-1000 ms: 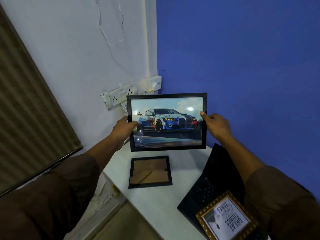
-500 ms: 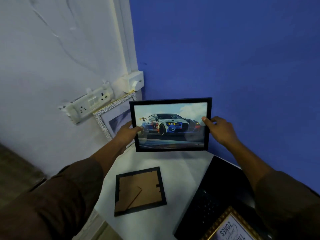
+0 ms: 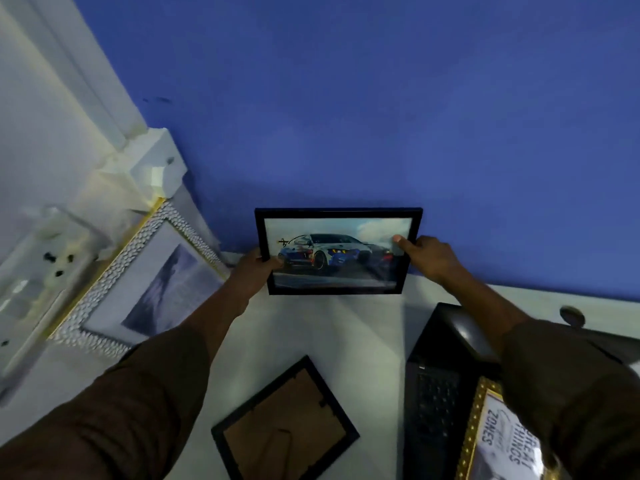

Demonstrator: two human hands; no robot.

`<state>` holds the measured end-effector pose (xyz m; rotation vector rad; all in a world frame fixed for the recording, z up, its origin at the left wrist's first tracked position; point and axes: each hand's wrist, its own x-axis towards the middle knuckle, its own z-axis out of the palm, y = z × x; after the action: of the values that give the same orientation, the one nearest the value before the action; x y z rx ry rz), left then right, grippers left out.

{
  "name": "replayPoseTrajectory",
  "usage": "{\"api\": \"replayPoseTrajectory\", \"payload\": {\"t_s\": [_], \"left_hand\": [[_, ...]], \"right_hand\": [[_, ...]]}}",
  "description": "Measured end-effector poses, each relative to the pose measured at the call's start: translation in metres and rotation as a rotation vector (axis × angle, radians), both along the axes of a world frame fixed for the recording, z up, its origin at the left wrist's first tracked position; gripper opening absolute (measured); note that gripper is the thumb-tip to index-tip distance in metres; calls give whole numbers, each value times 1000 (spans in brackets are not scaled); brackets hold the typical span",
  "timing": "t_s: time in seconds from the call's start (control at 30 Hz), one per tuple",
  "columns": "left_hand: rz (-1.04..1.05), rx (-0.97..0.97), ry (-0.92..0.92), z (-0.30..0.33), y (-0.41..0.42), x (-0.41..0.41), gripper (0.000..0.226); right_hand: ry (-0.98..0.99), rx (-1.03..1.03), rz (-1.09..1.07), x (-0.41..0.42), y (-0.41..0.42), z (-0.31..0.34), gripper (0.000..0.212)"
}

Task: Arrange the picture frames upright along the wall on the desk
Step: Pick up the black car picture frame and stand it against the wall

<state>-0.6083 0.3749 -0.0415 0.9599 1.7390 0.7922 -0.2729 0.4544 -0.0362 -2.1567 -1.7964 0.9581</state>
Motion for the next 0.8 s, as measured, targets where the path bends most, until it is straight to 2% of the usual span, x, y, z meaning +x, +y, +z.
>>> {"api": "replayPoseTrajectory", "payload": {"t_s": [0.33,0.47,0.6,0.67,0.73,0.8], "left_hand": [[-192,-89,-14,-46,53,-2,53],[-254,-105,-41,-54,63,-8,62],[-256,-120,-125,-63,72,-16,70],[-230,-128,-144,-63,74,-17,74],[-199,-122,-159,-64,77,-16,73],[-183,-116,-160,-64,78,-12,73]], "right_hand": [[32,-194,-137,-6,24,-46,87],[76,-154,-164,-6,25,-50,83],[143,-134,-181,-7,21,-53,69],[181,-137,-208,-5,19,-53,77],[191,-139,-220,-4,20,-55,95],[122,-147,-233,-5,19,-52,96]]}}
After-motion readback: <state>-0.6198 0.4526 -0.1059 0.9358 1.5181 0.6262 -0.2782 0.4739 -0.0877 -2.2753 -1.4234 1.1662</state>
